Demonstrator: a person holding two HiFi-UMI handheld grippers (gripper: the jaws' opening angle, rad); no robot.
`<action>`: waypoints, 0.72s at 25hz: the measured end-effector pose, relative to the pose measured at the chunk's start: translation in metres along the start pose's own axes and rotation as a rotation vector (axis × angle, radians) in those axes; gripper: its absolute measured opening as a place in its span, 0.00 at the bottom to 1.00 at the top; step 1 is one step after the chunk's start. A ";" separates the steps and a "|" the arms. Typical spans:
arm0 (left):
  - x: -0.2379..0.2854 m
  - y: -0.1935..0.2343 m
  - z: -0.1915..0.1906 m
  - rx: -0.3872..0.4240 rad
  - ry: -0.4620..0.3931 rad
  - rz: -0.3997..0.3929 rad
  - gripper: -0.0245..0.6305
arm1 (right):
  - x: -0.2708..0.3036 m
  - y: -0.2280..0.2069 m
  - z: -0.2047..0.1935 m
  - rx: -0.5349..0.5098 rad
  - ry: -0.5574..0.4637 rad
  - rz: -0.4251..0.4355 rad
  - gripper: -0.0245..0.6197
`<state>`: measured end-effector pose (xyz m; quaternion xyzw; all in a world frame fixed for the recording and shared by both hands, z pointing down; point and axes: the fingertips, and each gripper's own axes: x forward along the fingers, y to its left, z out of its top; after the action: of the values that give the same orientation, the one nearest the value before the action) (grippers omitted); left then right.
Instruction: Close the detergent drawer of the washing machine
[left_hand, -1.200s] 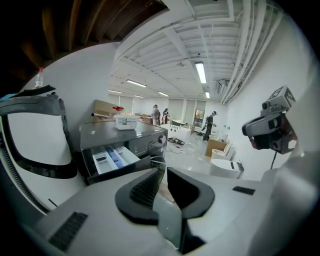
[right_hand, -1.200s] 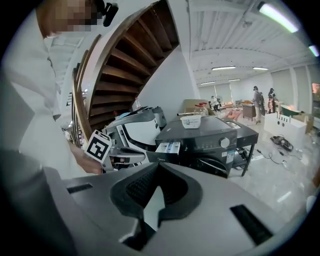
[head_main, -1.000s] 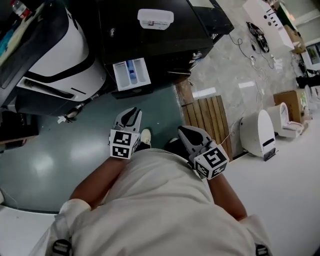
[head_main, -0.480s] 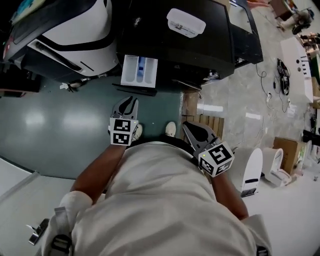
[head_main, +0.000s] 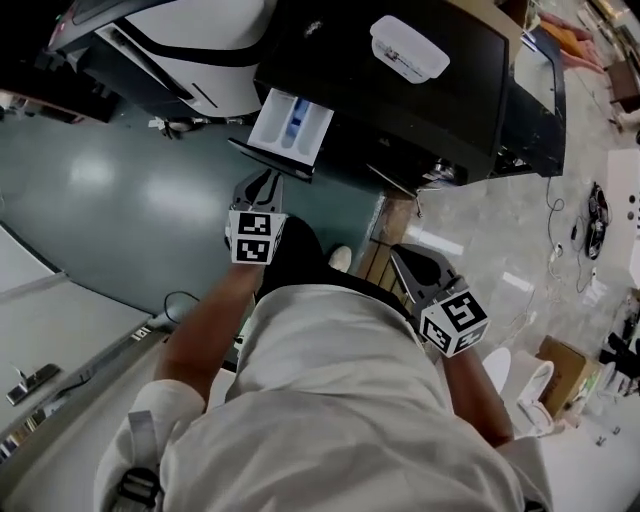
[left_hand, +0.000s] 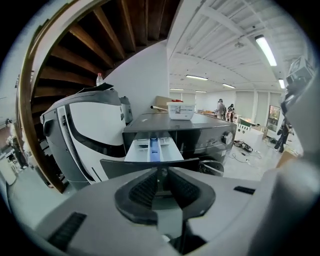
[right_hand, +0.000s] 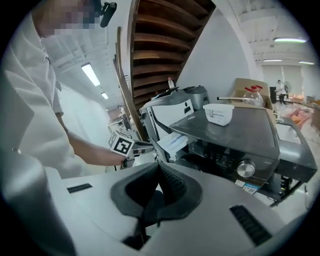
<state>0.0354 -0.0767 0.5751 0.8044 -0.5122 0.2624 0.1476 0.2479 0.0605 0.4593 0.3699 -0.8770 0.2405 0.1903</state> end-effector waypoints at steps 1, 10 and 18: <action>0.001 -0.001 -0.001 -0.003 0.001 0.006 0.14 | -0.003 -0.003 0.001 0.000 0.000 0.006 0.05; 0.014 -0.003 0.004 0.038 0.021 0.010 0.15 | -0.001 -0.028 0.017 -0.045 0.001 0.050 0.05; 0.019 -0.003 0.004 0.023 0.009 -0.005 0.15 | 0.003 -0.036 0.023 -0.047 0.003 0.067 0.05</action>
<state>0.0454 -0.0913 0.5831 0.8060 -0.5067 0.2714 0.1415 0.2686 0.0238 0.4525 0.3355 -0.8940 0.2264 0.1921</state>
